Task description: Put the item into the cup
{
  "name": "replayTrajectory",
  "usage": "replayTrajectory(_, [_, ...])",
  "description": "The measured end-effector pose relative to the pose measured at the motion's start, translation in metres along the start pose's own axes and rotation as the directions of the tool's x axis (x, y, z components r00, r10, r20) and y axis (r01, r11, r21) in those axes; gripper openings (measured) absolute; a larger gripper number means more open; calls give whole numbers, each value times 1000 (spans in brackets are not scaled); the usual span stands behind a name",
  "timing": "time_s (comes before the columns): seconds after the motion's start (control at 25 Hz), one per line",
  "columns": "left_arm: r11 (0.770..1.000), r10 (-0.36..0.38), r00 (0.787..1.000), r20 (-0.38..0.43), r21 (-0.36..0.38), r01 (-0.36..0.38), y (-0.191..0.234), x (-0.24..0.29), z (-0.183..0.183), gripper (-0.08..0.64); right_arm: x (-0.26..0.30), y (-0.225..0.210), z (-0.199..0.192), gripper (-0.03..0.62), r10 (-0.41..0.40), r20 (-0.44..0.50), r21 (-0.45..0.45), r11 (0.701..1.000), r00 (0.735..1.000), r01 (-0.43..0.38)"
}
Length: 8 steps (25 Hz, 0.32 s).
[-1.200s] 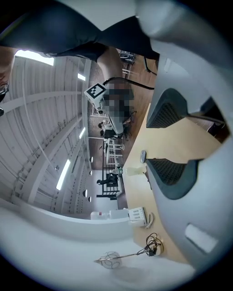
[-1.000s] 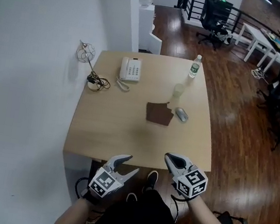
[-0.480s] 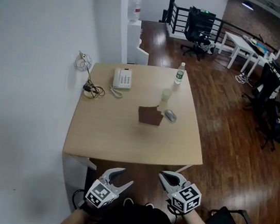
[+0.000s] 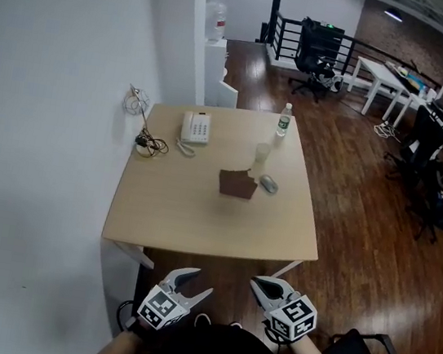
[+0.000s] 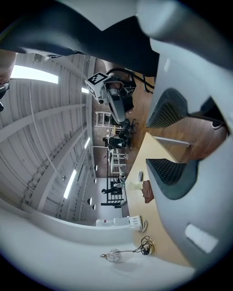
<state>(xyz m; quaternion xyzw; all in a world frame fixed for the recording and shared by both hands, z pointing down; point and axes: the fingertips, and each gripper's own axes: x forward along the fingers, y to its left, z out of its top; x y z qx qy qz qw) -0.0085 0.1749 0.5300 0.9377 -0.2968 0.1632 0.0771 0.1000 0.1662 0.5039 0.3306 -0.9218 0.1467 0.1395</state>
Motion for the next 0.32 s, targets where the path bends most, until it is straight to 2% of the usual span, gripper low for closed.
replayTrajectory(0.32, [1000,18,1000,-16,-2,-18,-12,-8,-1,206,-12,3,4,8,14,11,1,1000,1000,-14])
